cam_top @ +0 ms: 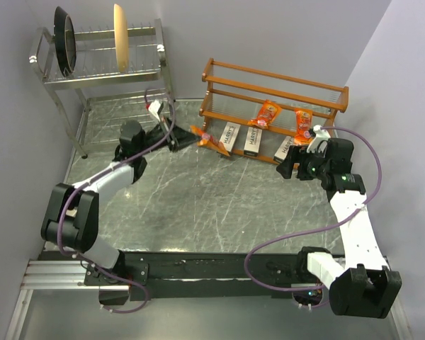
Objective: Place and organize the shaving razors onto the shelf
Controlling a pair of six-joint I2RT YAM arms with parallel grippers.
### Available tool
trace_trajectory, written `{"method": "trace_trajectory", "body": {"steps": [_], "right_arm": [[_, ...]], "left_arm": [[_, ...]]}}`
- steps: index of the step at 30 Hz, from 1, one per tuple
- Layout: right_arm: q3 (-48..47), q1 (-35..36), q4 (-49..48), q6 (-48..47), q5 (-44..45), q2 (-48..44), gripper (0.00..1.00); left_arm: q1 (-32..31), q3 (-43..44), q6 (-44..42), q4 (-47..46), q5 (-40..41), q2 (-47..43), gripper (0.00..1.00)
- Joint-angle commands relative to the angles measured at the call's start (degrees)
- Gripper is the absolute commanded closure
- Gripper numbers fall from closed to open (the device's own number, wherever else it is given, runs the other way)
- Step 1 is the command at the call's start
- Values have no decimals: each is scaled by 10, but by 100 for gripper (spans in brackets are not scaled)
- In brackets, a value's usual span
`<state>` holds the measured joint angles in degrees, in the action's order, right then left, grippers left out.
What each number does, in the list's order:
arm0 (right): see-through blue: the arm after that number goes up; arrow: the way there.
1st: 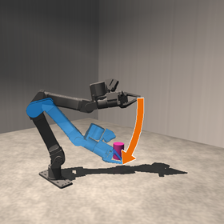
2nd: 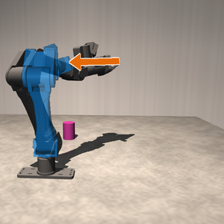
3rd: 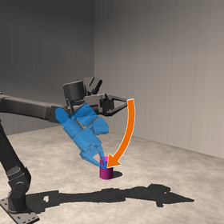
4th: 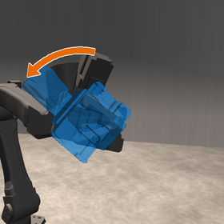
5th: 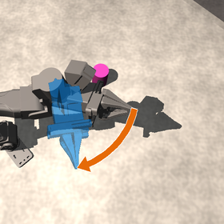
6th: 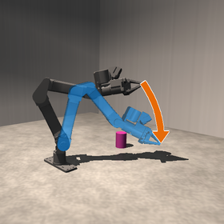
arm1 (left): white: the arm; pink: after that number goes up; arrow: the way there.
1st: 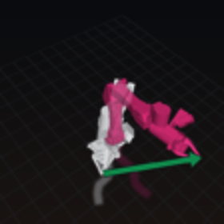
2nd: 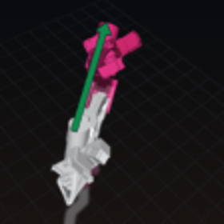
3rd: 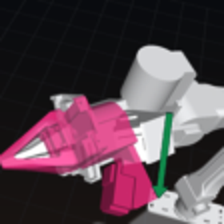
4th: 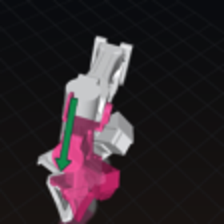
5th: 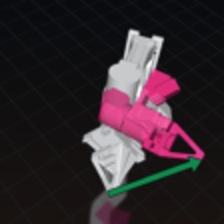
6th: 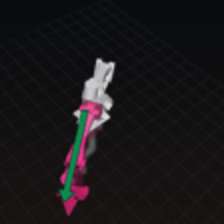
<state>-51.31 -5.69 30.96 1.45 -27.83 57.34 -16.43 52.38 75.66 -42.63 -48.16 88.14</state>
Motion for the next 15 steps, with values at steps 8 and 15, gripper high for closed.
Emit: {"method": "trace_trajectory", "body": {"steps": [8, 15], "right_arm": [[-9, -22, 2, -11, 15, -35, 9], [-20, -33, 2, -25, 17, -27, 9]], "left_arm": [[-32, 265, -20, 58, 76, 96, 99], [-80, 340, -37, 111, 129, 158, 99]]}}
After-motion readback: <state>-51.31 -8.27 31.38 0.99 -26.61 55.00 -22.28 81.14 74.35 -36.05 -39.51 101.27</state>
